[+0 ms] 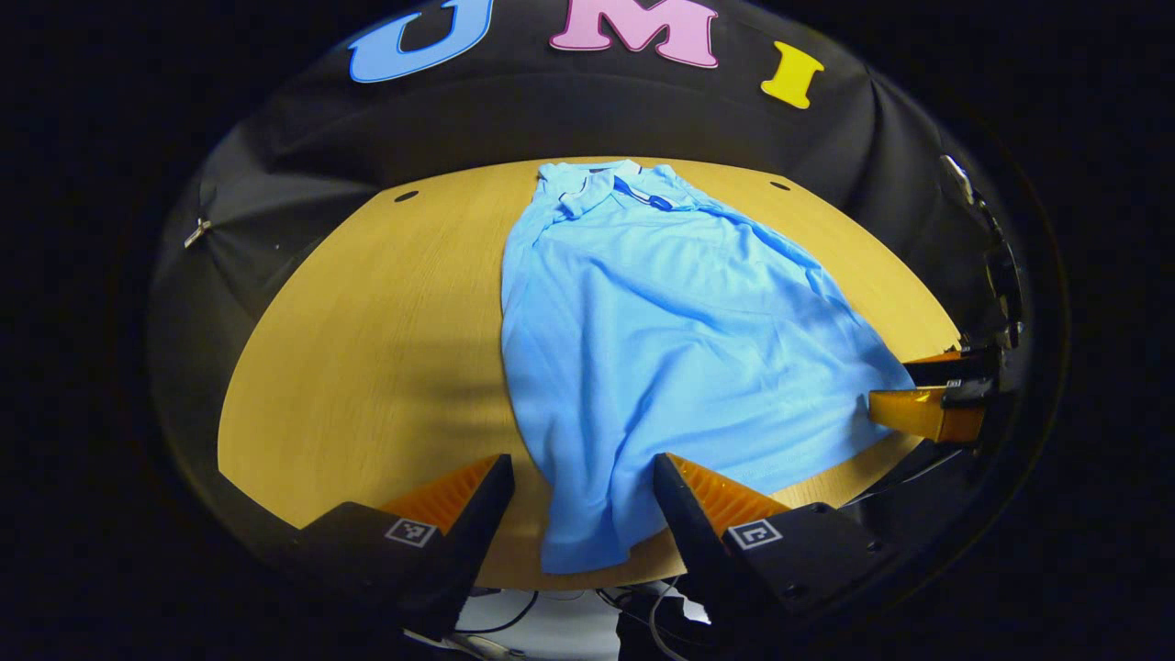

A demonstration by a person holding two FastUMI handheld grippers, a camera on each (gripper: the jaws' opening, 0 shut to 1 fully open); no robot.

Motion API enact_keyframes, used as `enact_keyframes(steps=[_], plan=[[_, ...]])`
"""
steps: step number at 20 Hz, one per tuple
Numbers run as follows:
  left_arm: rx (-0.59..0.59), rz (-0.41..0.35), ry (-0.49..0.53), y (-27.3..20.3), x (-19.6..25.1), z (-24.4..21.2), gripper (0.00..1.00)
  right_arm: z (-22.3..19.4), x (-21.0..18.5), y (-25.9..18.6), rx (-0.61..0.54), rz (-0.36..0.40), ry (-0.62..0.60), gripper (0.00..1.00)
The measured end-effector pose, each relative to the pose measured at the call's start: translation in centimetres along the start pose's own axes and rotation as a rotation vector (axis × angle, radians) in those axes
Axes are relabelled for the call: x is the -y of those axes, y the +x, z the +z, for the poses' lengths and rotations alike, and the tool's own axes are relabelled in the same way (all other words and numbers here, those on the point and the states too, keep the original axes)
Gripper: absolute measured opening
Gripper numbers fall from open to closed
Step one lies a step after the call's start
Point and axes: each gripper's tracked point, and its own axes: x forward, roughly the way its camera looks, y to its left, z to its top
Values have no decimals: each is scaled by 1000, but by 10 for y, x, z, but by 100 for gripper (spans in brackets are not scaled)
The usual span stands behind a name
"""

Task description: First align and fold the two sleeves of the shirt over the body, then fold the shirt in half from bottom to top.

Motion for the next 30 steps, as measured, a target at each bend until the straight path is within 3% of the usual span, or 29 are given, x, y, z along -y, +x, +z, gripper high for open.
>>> enact_keyframes(steps=[2,4,5,6,7,8,9,10,11,13,15,16,18,20,22,23,24,29,30], plan=[[-6,0,-1,0,4,1,97,-1,0,-1,-19,-8,8,94],[-11,-13,24,0,11,-1,88,0,1,-2,-47,-9,16,82],[-16,-18,28,1,14,0,78,0,1,0,-62,-4,14,69],[-20,-24,27,-1,17,0,73,0,2,1,-77,2,8,64],[-22,-34,26,0,21,1,61,0,1,0,-88,12,-2,49],[-23,-41,27,1,25,1,55,1,2,-1,-91,21,-14,49],[-26,-45,27,0,28,1,34,1,1,1,-98,28,4,32],[-27,-43,28,-1,31,1,31,2,0,-1,-105,35,23,14],[-30,-36,28,0,32,2,19,3,0,2,-113,40,44,10],[-39,-27,27,0,34,3,10,7,-7,4,-127,85,62,5],[-61,-39,35,0,34,3,7,9,-7,6,-141,111,71,1],[-76,-52,23,-1,35,4,7,10,-7,6,-146,116,76,6],[-79,-59,-6,-6,32,10,6,13,-8,3,-145,125,70,0],[-53,-69,-16,-14,33,25,6,27,-12,-2,-122,148,48,6],[-44,-81,-9,-20,34,37,6,50,-13,-6,-83,155,11,6],[-24,-88,-11,-22,35,50,6,62,-16,-8,-65,161,2,12],[-4,-92,-18,-25,35,64,6,76,-18,-10,-47,170,0,6],[89,-97,-24,-34,25,149,6,166,-22,-10,59,201,42,6],[110,-99,-36,-37,21,171,6,187,-20,-9,84,205,56,12]])
